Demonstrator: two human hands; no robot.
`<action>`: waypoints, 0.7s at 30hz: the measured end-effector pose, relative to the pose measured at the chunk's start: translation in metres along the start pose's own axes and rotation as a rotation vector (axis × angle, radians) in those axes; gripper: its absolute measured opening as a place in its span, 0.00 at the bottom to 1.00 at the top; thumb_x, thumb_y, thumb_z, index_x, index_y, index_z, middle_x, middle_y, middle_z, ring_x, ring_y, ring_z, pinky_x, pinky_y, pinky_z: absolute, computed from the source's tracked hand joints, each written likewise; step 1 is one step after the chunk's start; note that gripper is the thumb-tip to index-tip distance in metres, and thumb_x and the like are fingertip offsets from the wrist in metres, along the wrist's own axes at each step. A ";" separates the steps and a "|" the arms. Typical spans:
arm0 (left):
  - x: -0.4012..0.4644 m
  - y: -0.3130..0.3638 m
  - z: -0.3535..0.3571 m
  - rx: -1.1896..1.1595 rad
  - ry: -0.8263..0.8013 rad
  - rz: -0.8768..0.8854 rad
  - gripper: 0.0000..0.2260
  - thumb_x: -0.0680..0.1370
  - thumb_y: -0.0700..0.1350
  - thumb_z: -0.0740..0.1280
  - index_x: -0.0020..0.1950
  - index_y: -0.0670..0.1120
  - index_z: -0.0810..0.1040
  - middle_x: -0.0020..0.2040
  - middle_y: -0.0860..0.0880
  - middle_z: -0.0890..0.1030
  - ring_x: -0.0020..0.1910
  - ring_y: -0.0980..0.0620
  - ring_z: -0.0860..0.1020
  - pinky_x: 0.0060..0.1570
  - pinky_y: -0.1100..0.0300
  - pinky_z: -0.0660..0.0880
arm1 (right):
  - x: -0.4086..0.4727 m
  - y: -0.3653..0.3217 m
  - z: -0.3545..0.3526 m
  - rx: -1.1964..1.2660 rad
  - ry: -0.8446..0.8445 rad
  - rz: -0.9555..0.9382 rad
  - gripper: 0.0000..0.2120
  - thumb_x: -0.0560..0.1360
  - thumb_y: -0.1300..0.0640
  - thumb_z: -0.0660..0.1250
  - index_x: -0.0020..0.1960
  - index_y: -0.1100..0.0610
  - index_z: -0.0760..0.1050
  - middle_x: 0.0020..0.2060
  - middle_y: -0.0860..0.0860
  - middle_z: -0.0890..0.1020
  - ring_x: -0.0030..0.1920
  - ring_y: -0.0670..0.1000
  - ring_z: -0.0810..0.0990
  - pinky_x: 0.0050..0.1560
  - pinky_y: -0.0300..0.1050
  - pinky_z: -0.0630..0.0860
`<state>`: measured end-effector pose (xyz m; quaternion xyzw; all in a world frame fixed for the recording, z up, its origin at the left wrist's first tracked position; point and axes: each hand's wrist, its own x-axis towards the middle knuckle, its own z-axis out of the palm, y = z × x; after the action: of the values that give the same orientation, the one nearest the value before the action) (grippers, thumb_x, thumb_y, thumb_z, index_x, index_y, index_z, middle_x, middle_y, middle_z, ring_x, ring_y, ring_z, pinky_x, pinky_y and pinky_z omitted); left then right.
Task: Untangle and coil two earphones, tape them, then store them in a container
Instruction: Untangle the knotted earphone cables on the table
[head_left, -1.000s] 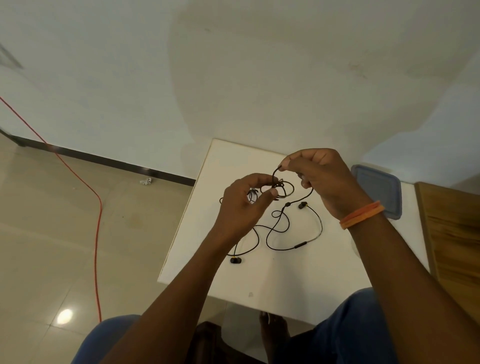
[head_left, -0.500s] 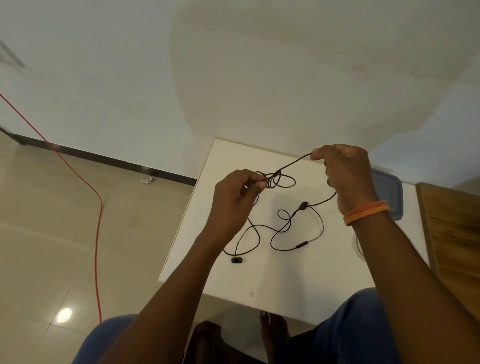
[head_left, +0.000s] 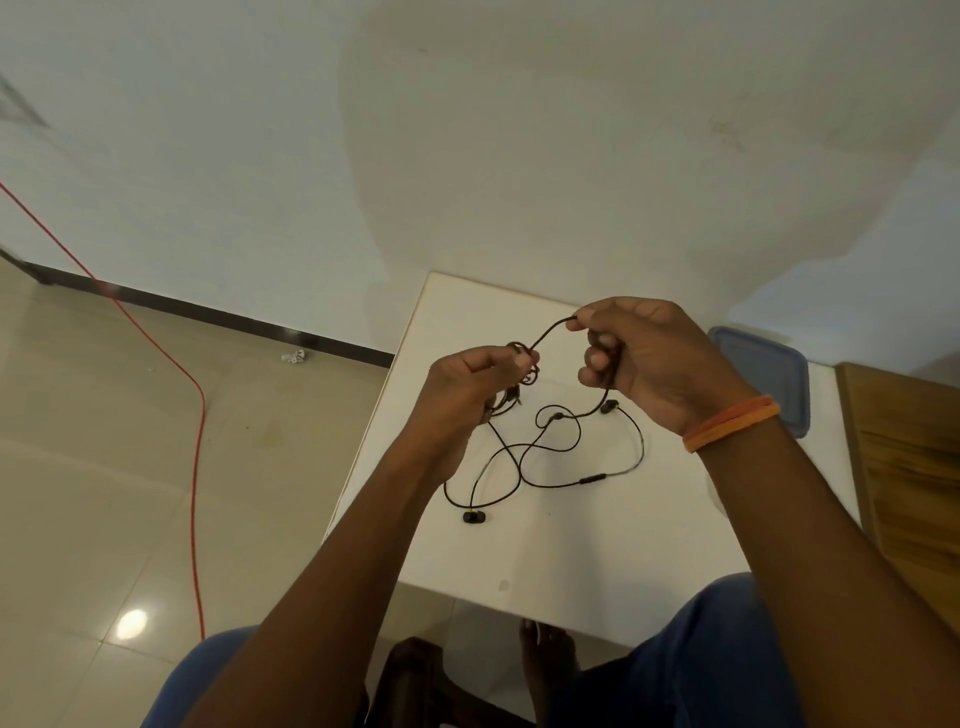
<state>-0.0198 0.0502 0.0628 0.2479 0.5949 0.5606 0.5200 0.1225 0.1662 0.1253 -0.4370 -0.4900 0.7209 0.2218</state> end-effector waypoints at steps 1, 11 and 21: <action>0.000 0.000 -0.002 -0.003 0.003 0.028 0.07 0.77 0.46 0.71 0.51 0.45 0.85 0.35 0.58 0.78 0.29 0.60 0.67 0.33 0.69 0.64 | 0.001 0.001 -0.001 -0.009 0.016 0.004 0.07 0.78 0.64 0.64 0.45 0.65 0.79 0.25 0.48 0.66 0.24 0.47 0.66 0.25 0.40 0.70; -0.002 -0.006 -0.003 0.698 0.265 0.401 0.05 0.76 0.44 0.69 0.41 0.48 0.83 0.31 0.58 0.78 0.33 0.60 0.75 0.34 0.67 0.68 | 0.000 0.003 -0.001 -0.534 0.254 -0.355 0.06 0.73 0.57 0.73 0.43 0.60 0.84 0.23 0.41 0.78 0.23 0.40 0.74 0.27 0.29 0.69; -0.009 0.001 0.001 0.818 0.098 0.563 0.06 0.71 0.36 0.71 0.44 0.45 0.86 0.35 0.51 0.81 0.34 0.55 0.76 0.37 0.57 0.75 | 0.001 0.005 -0.002 -0.789 0.252 -0.528 0.07 0.69 0.53 0.76 0.38 0.55 0.83 0.18 0.43 0.69 0.23 0.43 0.67 0.31 0.29 0.65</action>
<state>-0.0163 0.0427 0.0666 0.5559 0.6998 0.4107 0.1802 0.1240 0.1661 0.1198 -0.4325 -0.7890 0.3411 0.2721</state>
